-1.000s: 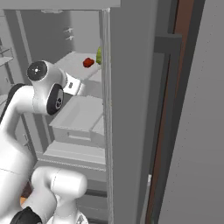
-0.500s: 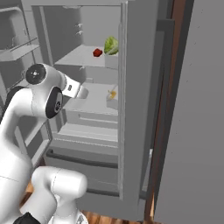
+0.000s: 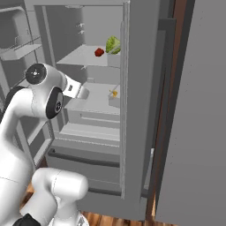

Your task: Place the bell pepper in the correct fridge rack based on whether it is a fruit or vegetable. Finally, close the fridge door.

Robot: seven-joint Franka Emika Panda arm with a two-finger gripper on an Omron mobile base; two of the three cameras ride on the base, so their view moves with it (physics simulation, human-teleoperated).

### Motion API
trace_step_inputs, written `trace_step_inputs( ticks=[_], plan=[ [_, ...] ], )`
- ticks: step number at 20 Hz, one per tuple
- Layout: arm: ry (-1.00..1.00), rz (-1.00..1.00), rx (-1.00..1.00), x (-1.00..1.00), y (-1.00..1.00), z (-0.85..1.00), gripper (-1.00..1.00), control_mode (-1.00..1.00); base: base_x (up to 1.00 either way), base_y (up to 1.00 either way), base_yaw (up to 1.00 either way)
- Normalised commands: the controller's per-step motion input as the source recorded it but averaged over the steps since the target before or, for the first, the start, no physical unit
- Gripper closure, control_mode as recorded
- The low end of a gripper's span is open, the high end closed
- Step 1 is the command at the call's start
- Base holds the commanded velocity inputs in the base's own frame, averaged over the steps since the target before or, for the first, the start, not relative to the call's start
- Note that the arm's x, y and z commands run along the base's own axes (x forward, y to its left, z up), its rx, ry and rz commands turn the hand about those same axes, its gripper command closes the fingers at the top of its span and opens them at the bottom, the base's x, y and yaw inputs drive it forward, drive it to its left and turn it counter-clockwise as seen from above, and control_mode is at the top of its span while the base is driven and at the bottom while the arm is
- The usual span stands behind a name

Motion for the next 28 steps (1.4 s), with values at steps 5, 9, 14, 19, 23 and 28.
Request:
trace_step_inputs(
  ticks=[5,9,14,19,23,28],
  plan=[
    [-0.20,0.09,-0.03,-0.69,0.11,0.13,-1.00,-1.00,0.00,0.00,0.00],
    [-0.22,0.20,-0.25,-1.00,0.90,0.35,-1.00,-1.00,0.00,0.00,0.00],
    [-0.11,0.11,-0.34,-0.95,1.00,0.31,-1.00,-1.00,0.00,0.00,0.00],
    [-0.09,0.04,-0.47,-0.94,1.00,0.07,-1.00,-1.00,0.00,0.00,0.00],
    [-0.03,0.02,-0.41,-0.69,0.99,0.00,-1.00,-1.00,0.00,0.00,0.00],
    [-0.12,0.00,-0.36,-0.44,1.00,0.00,-1.00,-1.00,0.00,0.00,0.00]
  ],
)
